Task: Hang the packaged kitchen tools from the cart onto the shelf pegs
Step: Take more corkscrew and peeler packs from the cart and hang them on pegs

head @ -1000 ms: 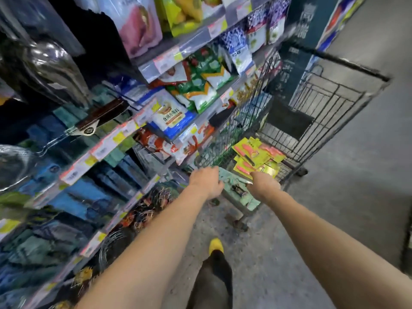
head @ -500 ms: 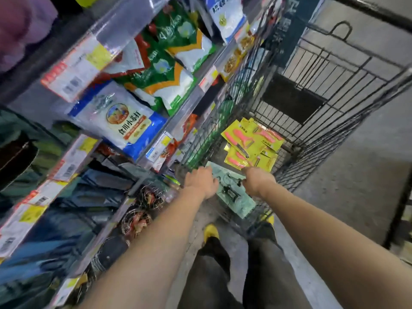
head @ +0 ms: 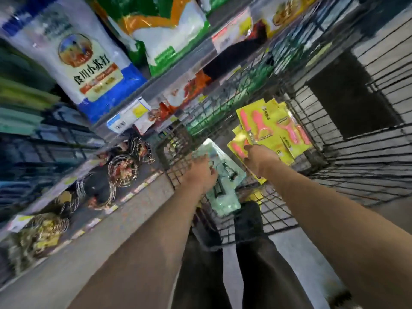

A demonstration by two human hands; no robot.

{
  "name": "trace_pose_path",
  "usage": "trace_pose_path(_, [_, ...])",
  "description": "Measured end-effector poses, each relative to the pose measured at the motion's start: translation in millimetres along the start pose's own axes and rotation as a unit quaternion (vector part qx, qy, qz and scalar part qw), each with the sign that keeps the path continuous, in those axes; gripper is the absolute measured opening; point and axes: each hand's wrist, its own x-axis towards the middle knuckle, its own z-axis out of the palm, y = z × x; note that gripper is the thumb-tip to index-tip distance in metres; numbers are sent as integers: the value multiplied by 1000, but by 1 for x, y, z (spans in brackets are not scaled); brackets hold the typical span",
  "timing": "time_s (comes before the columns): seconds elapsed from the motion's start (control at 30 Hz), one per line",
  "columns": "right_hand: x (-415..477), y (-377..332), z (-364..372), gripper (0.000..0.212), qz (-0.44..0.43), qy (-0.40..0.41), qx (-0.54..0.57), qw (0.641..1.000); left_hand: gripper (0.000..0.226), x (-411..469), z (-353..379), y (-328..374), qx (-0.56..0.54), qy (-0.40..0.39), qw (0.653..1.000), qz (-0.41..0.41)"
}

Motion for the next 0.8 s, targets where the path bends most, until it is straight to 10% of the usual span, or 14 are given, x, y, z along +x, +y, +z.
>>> trace_pose_path(0.37, [101, -2, 92, 39, -37, -38, 31, 998, 71, 69, 94, -19, -278, -4, 935, -219])
trace_pose_path(0.8, [133, -3, 127, 62, 37, -45, 137, 989, 95, 88, 119, -3, -380, 74, 881, -270])
